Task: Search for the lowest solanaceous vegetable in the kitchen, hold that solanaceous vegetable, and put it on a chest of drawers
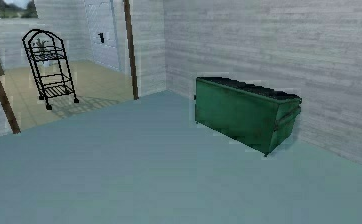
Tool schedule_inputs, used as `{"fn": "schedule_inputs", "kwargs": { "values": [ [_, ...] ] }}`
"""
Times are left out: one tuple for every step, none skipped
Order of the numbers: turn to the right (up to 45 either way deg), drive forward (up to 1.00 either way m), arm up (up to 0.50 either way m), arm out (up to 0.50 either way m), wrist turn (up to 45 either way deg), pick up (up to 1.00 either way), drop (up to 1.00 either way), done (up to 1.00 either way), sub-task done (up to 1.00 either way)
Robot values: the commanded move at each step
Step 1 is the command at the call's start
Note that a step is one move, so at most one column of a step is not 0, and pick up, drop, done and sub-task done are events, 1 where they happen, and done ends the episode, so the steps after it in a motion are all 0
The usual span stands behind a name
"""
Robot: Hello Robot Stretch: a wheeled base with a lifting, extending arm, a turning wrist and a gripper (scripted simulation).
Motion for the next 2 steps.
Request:
{"fn": "schedule_inputs", "kwargs": {
  "values": [
    [0.0, 0.0, 0.0, 0.0, 45.0, 0.0, 0.0, 0.0, 0.0],
    [0.0, 0.0, 0.0, 0.0, 45.0, 0.0, 0.0, 0.0, 0.0]
  ]
}}
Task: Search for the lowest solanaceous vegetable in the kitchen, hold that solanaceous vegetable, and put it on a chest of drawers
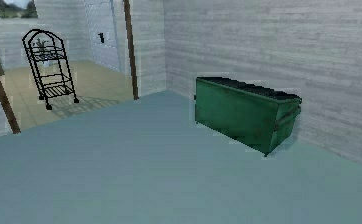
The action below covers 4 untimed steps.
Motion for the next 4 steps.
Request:
{"fn": "schedule_inputs", "kwargs": {
  "values": [
    [0.0, 0.0, 0.0, 0.0, 18.0, 0.0, 0.0, 0.0, 0.0],
    [0.0, 0.0, -0.3, 0.0, 0.0, 0.0, 0.0, 0.0, 0.0],
    [0.0, 0.0, 0.0, 0.0, 0.0, 1.0, 0.0, 0.0, 0.0],
    [0.0, 0.0, 0.1, 0.0, 0.0, 0.0, 0.0, 0.0, 0.0]
  ]
}}
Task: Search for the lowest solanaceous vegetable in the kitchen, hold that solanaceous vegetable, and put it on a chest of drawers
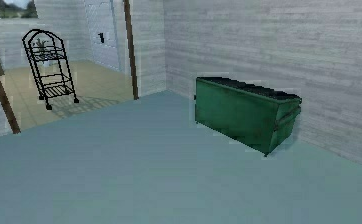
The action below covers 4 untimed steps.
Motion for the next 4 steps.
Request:
{"fn": "schedule_inputs", "kwargs": {
  "values": [
    [0.0, 0.0, 0.32, 0.0, 0.0, 0.0, 0.0, 0.0, 0.0],
    [0.0, 0.0, 0.0, 0.0, -45.0, 0.0, 0.0, 0.0, 0.0],
    [0.0, 0.0, 0.0, 0.0, -45.0, 0.0, 0.0, 0.0, 0.0],
    [0.0, 0.0, 0.0, 0.0, -12.0, 0.0, 0.0, 0.0, 0.0]
  ]
}}
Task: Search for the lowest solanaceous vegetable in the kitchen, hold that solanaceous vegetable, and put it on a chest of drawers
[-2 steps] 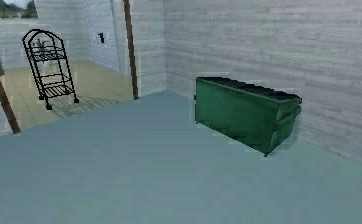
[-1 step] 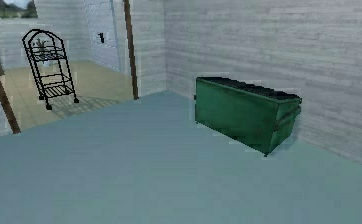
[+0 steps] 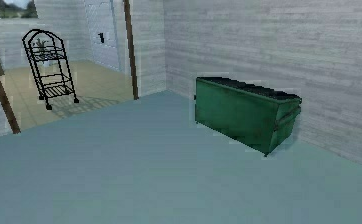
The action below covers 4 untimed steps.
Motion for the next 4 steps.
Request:
{"fn": "schedule_inputs", "kwargs": {
  "values": [
    [0.0, 0.0, 0.0, -0.48, 0.0, 0.0, 0.0, 0.0, 0.0],
    [-42.0, 0.0, 0.0, 0.0, 0.0, 0.0, 0.0, 0.0, 0.0],
    [0.0, 0.15, 0.0, 0.0, 0.0, 0.0, 0.0, 0.0, 0.0],
    [24.0, 0.0, 0.0, 0.0, 0.0, 0.0, 0.0, 0.0, 0.0]
  ]
}}
